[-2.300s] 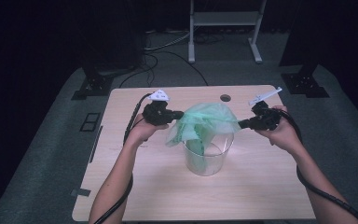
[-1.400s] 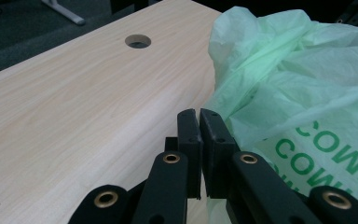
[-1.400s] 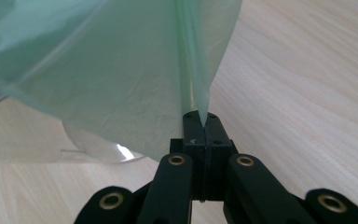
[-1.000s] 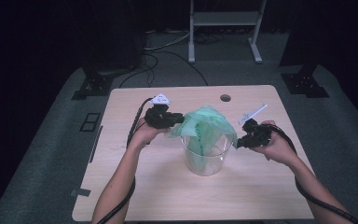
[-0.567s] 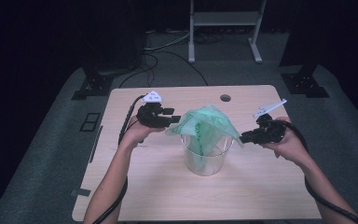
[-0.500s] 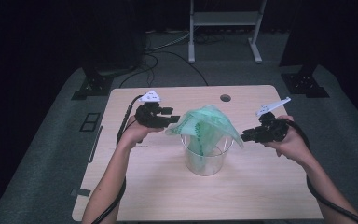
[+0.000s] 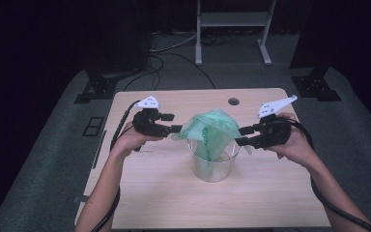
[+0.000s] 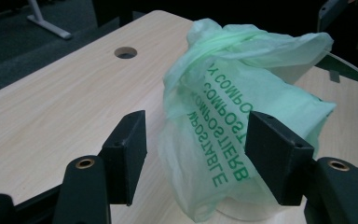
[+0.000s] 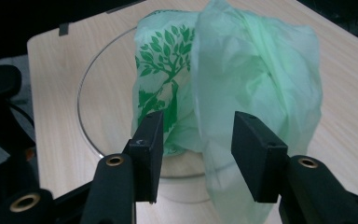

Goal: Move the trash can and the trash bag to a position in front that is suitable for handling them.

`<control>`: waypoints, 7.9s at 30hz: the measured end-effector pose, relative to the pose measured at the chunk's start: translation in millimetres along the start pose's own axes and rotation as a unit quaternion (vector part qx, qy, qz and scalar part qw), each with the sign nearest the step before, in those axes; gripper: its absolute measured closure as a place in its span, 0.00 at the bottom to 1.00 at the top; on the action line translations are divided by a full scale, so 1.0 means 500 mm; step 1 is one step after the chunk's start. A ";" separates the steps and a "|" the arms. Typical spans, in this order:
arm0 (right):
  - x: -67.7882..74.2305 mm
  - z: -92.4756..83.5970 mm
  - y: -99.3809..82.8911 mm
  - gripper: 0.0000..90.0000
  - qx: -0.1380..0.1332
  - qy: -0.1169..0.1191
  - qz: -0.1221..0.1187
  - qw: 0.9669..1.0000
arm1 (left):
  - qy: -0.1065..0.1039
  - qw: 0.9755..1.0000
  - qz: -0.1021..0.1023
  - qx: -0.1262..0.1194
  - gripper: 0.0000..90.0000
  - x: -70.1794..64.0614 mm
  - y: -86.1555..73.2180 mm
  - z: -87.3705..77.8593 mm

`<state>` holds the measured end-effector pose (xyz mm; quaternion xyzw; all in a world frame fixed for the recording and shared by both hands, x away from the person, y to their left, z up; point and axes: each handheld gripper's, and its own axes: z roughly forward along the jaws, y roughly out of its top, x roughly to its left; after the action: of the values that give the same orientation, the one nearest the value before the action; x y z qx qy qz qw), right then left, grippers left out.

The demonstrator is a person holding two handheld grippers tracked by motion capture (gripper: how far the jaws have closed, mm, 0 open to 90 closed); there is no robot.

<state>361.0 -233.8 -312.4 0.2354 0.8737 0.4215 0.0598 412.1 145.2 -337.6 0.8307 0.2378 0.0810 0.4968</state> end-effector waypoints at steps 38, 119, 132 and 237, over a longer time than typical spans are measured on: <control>0.058 -0.070 -0.017 1.00 -0.051 0.066 -0.040 0.996 | -0.039 0.998 0.039 -0.003 0.39 -0.026 0.021 0.036; 0.080 -0.018 -0.062 1.00 0.029 0.117 -0.043 0.992 | -0.073 0.981 0.161 0.084 1.00 -0.156 -0.003 -0.002; 0.080 0.043 -0.111 1.00 0.085 0.120 -0.034 0.989 | -0.114 0.975 0.149 0.122 1.00 -0.176 -0.064 0.037; -0.043 0.080 0.004 1.00 -0.011 -0.117 0.091 0.989 | -0.039 0.998 0.053 0.025 0.36 -0.067 -0.025 -0.012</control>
<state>393.0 -214.4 -338.4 0.3611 0.8311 0.4040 0.1253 376.5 138.9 -341.9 0.8567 0.1758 0.0687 0.4799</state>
